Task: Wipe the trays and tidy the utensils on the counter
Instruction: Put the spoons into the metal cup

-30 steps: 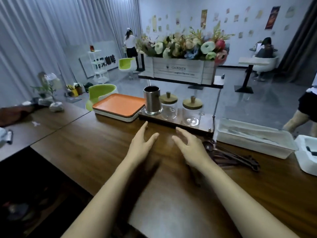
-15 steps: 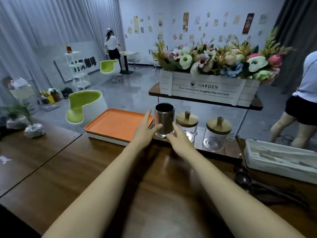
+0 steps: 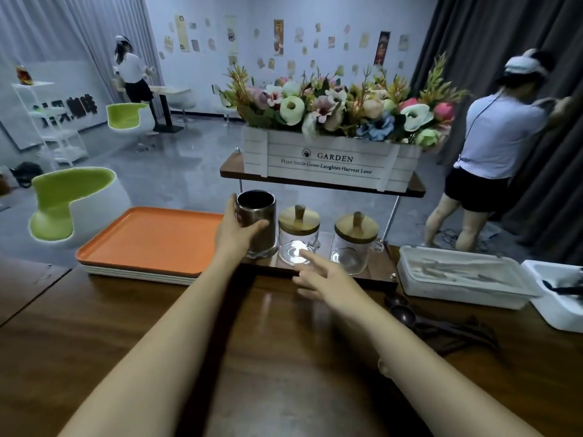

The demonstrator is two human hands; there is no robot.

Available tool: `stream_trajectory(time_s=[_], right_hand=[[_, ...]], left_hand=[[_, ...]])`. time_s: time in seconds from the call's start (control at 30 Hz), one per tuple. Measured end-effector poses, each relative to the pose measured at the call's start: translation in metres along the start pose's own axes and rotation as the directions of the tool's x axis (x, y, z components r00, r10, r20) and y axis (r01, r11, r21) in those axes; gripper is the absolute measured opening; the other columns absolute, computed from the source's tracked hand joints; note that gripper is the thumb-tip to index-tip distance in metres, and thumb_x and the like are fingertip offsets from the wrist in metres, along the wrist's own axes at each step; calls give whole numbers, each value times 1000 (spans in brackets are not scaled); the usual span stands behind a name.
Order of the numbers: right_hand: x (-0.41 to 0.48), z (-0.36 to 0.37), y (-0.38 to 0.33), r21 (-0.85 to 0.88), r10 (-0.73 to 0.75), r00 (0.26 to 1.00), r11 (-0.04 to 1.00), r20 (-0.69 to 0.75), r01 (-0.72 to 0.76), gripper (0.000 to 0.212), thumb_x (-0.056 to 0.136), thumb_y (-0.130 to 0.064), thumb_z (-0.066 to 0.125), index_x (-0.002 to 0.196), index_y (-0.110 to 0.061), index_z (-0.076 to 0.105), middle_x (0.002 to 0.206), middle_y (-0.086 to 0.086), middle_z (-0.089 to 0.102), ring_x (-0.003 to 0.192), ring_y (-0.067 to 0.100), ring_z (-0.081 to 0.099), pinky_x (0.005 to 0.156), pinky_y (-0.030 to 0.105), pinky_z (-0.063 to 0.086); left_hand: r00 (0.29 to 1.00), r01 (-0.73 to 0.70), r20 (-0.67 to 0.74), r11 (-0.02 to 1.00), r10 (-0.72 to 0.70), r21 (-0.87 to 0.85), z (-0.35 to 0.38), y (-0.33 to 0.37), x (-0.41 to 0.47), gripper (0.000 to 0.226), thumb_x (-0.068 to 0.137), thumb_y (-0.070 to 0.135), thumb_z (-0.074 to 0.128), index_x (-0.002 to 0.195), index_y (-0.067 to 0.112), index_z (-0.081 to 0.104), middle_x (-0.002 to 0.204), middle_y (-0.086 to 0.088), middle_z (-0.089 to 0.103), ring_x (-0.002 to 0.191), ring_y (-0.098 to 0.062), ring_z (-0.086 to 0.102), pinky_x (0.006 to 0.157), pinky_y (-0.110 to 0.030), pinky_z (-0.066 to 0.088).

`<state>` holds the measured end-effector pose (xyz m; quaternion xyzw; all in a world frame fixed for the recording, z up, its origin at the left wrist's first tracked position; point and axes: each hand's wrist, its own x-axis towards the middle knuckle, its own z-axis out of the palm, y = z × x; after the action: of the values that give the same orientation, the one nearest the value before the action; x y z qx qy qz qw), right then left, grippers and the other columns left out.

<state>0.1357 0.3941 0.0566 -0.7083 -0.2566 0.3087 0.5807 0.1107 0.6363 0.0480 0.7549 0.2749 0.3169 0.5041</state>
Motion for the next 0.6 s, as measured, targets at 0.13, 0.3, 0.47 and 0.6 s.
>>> stream_trajectory(time_s=[0.13, 0.3, 0.47, 0.6], right_hand=[[-34, -32, 5, -2, 27, 999, 1000, -36, -27, 44, 105, -15, 52, 148, -23, 45, 123, -2, 65, 109, 13, 69, 86, 24, 58], [-79, -87, 26, -7, 66, 993, 998, -100, -67, 31, 103, -12, 55, 132, -18, 61, 119, 5, 72, 108, 14, 70, 91, 30, 58], [-96, -150, 66, -403, -58, 970, 914, -234, -43, 31, 98, -12, 61, 121, -28, 71, 119, -9, 71, 115, 9, 64, 103, 33, 51], [-107, -188, 79, -784, -165, 965, 617, -205, -61, 31, 98, -22, 61, 126, -31, 70, 125, -9, 69, 121, 16, 59, 102, 32, 45]], left_hand=[[998, -16, -52, 999, 18, 44, 0, -3, -3, 90, 67, 48, 85, 145, 29, 44, 129, -2, 66, 117, -26, 64, 103, -49, 51], [973, -106, -204, 994, 105, 6, -14, -3, -42, 86, 75, 42, 85, 147, 26, 41, 134, 4, 63, 116, -16, 64, 106, -44, 50], [966, -160, -210, 986, 147, -45, -26, 11, -112, 87, 70, 50, 83, 146, 28, 45, 140, 4, 61, 122, -12, 62, 109, -44, 50], [979, -116, -171, 993, 115, 2, 1, 24, -193, 88, 64, 58, 84, 142, 36, 50, 131, 9, 66, 120, -9, 64, 109, -46, 50]])
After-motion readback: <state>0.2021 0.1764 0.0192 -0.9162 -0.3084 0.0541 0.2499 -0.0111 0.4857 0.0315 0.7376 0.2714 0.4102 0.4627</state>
